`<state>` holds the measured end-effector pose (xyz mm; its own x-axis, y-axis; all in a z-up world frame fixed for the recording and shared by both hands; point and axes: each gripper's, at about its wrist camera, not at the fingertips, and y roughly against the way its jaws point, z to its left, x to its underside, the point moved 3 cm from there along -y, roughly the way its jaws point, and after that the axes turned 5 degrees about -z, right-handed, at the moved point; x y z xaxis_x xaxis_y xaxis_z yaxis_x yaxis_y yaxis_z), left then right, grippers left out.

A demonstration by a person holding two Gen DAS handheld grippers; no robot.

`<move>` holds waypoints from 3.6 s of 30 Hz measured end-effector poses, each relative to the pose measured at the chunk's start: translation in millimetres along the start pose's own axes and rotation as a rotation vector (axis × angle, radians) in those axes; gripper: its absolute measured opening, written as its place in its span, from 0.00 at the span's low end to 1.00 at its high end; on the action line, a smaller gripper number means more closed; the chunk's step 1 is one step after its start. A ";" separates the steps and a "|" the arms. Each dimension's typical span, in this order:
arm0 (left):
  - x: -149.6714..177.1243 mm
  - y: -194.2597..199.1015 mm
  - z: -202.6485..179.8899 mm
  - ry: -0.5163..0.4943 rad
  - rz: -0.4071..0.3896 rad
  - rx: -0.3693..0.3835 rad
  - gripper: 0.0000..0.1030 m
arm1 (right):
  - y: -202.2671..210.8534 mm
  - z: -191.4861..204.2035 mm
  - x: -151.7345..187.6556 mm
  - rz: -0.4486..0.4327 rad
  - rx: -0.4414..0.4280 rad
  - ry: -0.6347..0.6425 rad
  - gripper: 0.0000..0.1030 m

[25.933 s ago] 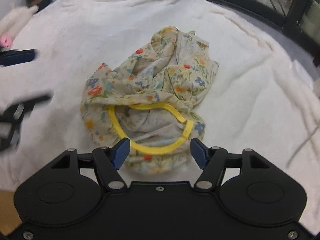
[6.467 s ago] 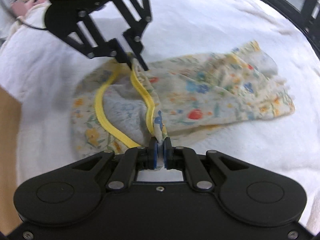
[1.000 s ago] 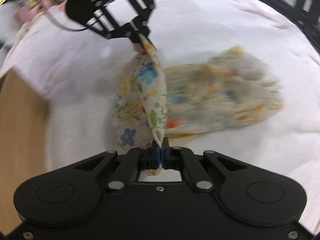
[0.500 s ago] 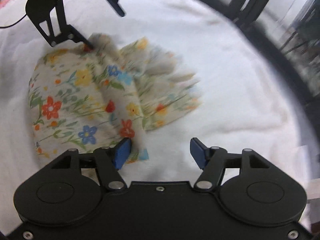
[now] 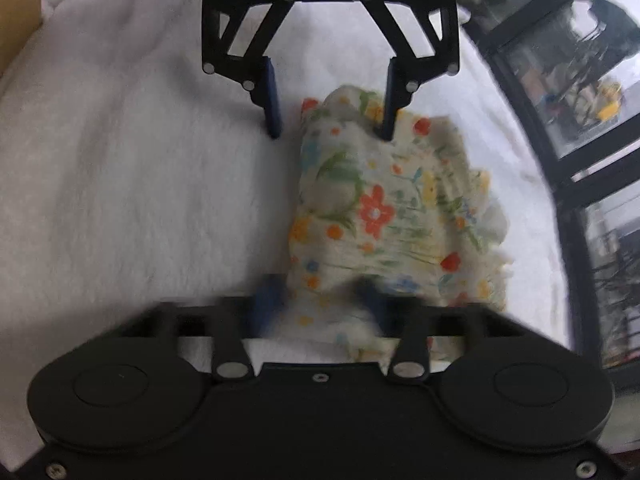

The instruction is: Fold clothes

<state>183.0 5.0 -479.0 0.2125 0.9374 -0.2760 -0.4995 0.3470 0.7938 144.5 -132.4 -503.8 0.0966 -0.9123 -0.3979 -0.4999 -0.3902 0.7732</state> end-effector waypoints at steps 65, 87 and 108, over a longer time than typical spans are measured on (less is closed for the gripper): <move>20.4 -0.7 58.5 1.139 -0.072 0.253 0.08 | 2.0 -101.8 37.2 -0.048 -0.321 -0.903 0.24; 45.0 9.9 59.0 1.188 -0.054 0.248 0.10 | 16.3 -107.5 86.0 -0.064 -0.363 -1.164 0.09; 32.9 20.0 52.4 1.144 -0.063 0.234 0.41 | 3.3 -144.9 75.0 -0.086 -0.365 -1.281 0.36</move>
<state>224.0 41.2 -443.8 -0.7087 0.4412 -0.5506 -0.3224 0.4916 0.8089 274.8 -220.1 -459.5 -0.8559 -0.2022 -0.4759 -0.2557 -0.6345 0.7294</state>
